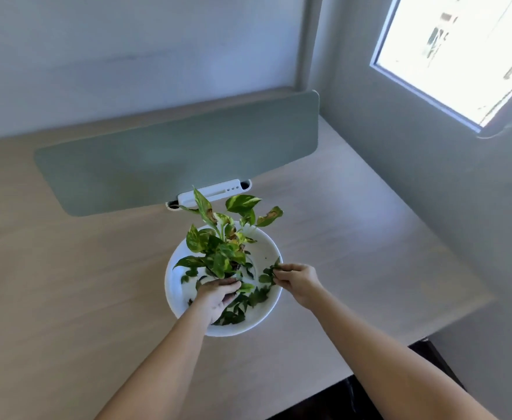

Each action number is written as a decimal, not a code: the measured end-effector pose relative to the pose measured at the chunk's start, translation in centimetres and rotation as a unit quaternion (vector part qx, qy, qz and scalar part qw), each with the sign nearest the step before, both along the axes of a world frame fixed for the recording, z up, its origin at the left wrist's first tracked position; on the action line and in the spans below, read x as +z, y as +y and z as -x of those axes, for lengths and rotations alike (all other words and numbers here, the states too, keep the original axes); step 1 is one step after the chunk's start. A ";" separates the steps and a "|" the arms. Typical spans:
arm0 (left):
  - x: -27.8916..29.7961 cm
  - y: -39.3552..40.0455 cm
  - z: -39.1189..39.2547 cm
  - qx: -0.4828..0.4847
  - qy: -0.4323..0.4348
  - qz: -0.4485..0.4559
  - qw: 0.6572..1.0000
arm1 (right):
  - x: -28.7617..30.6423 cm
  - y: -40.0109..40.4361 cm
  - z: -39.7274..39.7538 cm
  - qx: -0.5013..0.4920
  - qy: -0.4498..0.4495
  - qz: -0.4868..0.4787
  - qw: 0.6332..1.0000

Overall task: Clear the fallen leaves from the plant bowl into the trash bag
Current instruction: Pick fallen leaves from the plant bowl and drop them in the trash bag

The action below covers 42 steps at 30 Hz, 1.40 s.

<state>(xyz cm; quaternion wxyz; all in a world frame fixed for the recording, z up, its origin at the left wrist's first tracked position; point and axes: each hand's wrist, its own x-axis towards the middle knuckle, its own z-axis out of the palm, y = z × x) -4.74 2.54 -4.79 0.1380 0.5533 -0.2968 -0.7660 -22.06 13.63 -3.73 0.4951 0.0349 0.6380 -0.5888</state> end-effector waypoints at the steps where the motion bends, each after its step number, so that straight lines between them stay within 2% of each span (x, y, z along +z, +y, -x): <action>1: 0.5 0.8 0.8 -0.008 0.019 -0.018 1.000 | 0.4 1.0 0.5 -0.018 -0.015 0.019 1.000; 4: 1.8 3.1 3.8 -0.025 0.060 -0.049 0.997 | 1.6 4.3 2.5 -0.066 -0.046 0.057 0.995; 7: 2.7 6.4 7.6 -0.060 0.080 -0.043 0.994 | 2.5 8.8 5.1 -0.114 -0.057 0.075 0.989; 13: 2.8 17.7 16.4 -0.149 0.093 -0.036 0.984 | 2.2 22.6 11.2 -0.196 -0.058 0.082 0.975; 19: -0.4 31.0 21.8 -0.278 0.084 -0.089 0.953 | -2.8 35.7 13.7 -0.252 -0.041 0.007 0.967; 22: -3.5 35.4 22.5 -0.320 0.037 -0.126 0.938 | -6.3 39.8 13.8 -0.268 -0.052 -0.055 0.961; 27: -11.2 38.0 23.9 -0.271 -0.085 -0.106 0.953 | -13.6 41.7 14.1 -0.305 -0.063 -0.141 0.940; 33: -18.0 38.8 25.4 -0.291 -0.142 -0.088 0.942 | -20.5 41.7 14.6 -0.269 -0.093 -0.205 0.937; 38: -16.9 38.8 25.1 -0.316 -0.154 -0.092 0.932 | -20.4 42.3 14.5 -0.270 -0.091 -0.227 0.931; 42: -12.4 37.8 25.7 -0.337 -0.124 -0.082 0.930 | -16.6 42.0 15.8 -0.274 -0.076 -0.194 0.939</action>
